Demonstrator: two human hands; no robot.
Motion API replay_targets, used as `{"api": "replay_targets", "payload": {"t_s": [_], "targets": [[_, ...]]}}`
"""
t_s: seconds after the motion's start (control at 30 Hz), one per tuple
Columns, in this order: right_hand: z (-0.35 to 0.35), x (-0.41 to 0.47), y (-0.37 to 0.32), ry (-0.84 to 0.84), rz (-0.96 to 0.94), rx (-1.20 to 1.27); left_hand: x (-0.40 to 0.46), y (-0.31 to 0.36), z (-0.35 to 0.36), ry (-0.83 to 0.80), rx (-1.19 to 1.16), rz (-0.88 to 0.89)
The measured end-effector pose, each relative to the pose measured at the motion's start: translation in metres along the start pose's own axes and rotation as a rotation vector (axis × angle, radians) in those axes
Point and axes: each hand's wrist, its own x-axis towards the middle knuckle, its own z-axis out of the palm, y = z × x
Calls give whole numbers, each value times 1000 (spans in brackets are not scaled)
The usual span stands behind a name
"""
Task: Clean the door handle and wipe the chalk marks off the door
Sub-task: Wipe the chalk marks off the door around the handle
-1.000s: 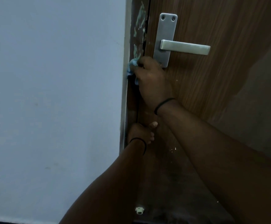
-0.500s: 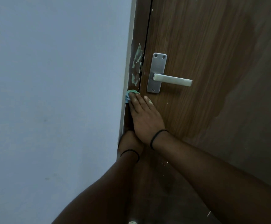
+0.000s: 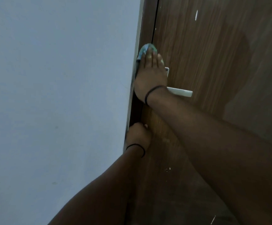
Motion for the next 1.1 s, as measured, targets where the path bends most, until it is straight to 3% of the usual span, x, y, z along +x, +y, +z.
{"api": "replay_targets", "payload": {"t_s": [0.17, 0.33, 0.47, 0.63, 0.9, 1.1], "targets": [[39, -75, 1, -8, -218, -206, -14, -10, 4, -50, -52, 30], [50, -84, 1, -98, -230, -163, -19, -21, 19, -144, -78, -85], [59, -101, 4, -137, -305, -149, -7, -19, 26, -267, 40, -235], [53, -91, -1, -114, -210, -62, -7, -23, 26, -283, 60, -196], [12, -29, 0, -22, -146, -41, -6, -11, 21, 10, -132, 29], [-17, 6, 23, 65, -190, 66, 0, -10, 28, 45, -118, 63]]}}
